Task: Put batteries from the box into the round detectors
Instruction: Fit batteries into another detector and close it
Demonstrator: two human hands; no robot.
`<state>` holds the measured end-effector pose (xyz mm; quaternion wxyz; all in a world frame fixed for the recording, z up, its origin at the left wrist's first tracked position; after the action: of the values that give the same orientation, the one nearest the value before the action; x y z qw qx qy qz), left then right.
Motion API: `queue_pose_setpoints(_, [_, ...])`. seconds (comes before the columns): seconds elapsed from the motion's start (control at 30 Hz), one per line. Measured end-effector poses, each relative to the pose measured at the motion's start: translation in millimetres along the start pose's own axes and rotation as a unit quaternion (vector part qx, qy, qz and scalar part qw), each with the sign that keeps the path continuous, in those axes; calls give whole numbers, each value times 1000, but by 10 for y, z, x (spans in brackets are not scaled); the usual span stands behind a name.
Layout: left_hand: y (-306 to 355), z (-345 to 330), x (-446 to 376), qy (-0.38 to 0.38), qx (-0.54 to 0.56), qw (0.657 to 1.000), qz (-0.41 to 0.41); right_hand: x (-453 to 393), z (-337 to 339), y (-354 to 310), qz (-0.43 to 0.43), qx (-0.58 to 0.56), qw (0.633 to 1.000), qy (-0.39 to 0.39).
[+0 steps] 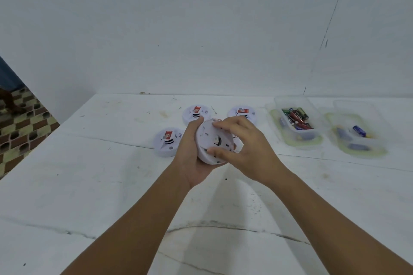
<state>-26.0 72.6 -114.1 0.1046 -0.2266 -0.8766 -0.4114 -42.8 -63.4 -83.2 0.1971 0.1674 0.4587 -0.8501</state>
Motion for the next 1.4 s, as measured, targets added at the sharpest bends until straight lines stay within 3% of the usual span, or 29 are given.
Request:
queue_pose_setpoints(0.27, [-104,-83,2,-8,-64,997,34,58,103,53,45,85,992,-76])
queue_pose_setpoints(0.5, [-109,-97,28,-7,-89,995,51,90,119,48,42,79,993,-75])
queue_pose_setpoints(0.67, [-170,-98,1,-19,-105,992,71,184,159,-23,54,92,994,-9])
queue_pose_setpoints(0.8, [-185,-26,4,-11,-67,995,70,304,349,35,0,-49,992,118])
queue_pose_setpoints(0.9, [-173,39,4,-18,-13,998,59,370,481,189,-62,-50,979,189])
queue_pose_setpoints(1.07, [-148,56,-27,-52,16,998,24,648,373,628,-201,97,968,111])
queue_pose_setpoints(1.23, [-254,24,-62,-61,9,998,26,830,232,736,-199,270,942,4])
queue_pose_setpoints(1.4, [-412,-69,-86,-68,11,997,44,890,273,749,-202,287,936,-21])
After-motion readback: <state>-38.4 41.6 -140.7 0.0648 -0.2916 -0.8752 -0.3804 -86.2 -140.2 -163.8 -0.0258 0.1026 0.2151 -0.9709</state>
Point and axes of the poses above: each hand's wrist, its own x-axis away from the middle knuckle, its own z-axis out of the back of the hand, y = z × x, the point moved 5 cm from there along -x, towards the middle knuckle, and after that the axes turned 2 degrees about y, right-handed, at the moved point
